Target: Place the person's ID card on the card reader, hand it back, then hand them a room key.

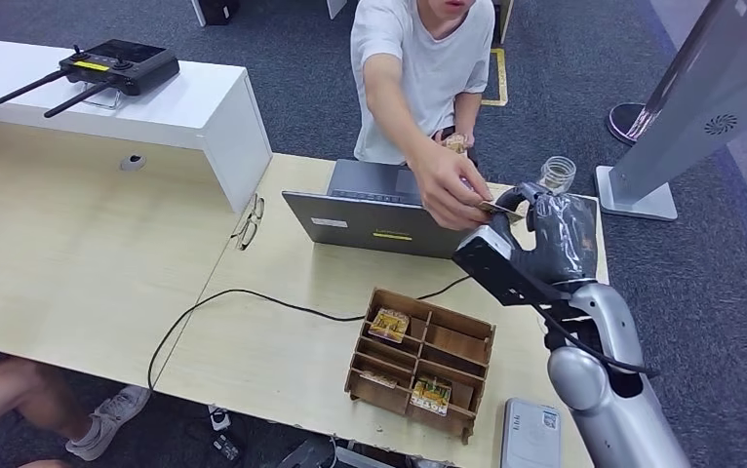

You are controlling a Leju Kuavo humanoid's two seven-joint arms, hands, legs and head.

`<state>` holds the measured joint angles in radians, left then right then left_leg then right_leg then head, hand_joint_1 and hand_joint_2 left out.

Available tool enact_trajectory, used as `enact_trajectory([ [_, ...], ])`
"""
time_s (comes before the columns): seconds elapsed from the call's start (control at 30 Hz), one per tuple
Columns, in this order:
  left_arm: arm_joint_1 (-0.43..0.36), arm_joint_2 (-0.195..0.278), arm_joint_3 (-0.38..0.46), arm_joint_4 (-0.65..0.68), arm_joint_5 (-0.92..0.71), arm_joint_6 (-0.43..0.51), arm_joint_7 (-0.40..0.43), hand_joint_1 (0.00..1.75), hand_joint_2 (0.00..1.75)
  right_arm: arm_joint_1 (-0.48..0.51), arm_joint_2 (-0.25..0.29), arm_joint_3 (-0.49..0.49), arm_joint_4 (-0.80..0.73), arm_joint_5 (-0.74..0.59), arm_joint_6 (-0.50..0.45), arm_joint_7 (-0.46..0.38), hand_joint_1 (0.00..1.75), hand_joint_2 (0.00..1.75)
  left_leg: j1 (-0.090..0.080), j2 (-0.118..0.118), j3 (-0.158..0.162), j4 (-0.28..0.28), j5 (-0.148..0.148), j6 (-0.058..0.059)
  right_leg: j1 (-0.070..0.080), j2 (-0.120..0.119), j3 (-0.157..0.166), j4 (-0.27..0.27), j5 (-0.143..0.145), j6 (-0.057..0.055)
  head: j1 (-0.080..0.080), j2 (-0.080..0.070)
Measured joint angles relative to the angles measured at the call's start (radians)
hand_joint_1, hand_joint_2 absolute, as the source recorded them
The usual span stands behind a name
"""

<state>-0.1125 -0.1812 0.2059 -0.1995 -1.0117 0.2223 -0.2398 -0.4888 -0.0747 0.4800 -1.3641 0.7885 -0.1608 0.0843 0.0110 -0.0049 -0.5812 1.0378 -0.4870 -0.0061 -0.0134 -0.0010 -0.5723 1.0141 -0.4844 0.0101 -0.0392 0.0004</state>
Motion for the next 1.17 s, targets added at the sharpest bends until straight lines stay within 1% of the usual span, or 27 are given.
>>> enact_trajectory([
  [0.17,-0.001,0.000,-0.005,0.000,0.001,-0.002,0.006,0.00,0.00,-0.034,0.010,0.005,0.057,-0.002,0.004,0.008,1.75,1.75,0.000,0.000,0.000,0.000,0.000,0.000,0.000,0.000,0.000,0.000,0.000,0.000,0.000,0.000],
  [0.2,-0.001,0.000,-0.005,0.000,0.002,-0.002,0.006,0.00,0.00,-0.038,0.012,0.005,0.064,-0.007,0.004,0.008,1.70,1.75,0.000,0.000,0.000,0.000,0.000,0.000,0.000,0.000,0.000,0.000,0.000,0.000,0.000,0.000],
  [0.3,-0.001,0.000,-0.005,0.000,0.003,-0.002,0.006,0.00,0.00,-0.046,0.019,0.006,0.077,-0.023,0.005,0.004,0.39,1.75,0.000,0.000,0.000,0.000,0.000,0.000,0.000,0.000,0.000,0.000,0.000,0.000,0.000,0.000],
  [0.33,-0.001,0.000,-0.005,0.000,0.004,-0.002,0.006,0.00,0.00,-0.047,0.021,0.006,0.080,-0.028,0.006,0.001,0.00,1.31,0.000,0.000,0.000,0.000,0.000,0.000,0.000,0.000,0.000,0.000,0.000,0.000,0.000,0.000],
  [0.43,-0.001,0.000,-0.005,0.000,0.008,-0.001,0.006,0.00,0.00,-0.047,0.026,0.008,0.082,-0.041,0.009,-0.005,0.00,0.00,0.000,0.000,0.000,0.000,0.000,0.000,0.000,0.000,0.000,0.000,0.000,0.000,0.000,0.000],
  [0.8,0.000,0.000,-0.005,0.000,0.018,0.003,0.006,0.00,0.00,-0.024,0.031,0.018,0.040,-0.064,-0.011,-0.041,0.00,0.00,0.000,0.000,0.000,0.000,0.000,0.000,0.000,0.000,0.000,0.000,0.000,0.000,0.000,0.000],
  [1.17,0.000,0.000,-0.005,0.000,0.018,0.003,0.006,0.00,0.00,-0.007,0.031,0.019,0.004,-0.066,-0.013,-0.042,0.00,0.00,0.000,0.000,0.000,0.000,0.000,0.000,0.000,0.000,0.000,0.000,0.000,0.000,0.000,0.000],
])
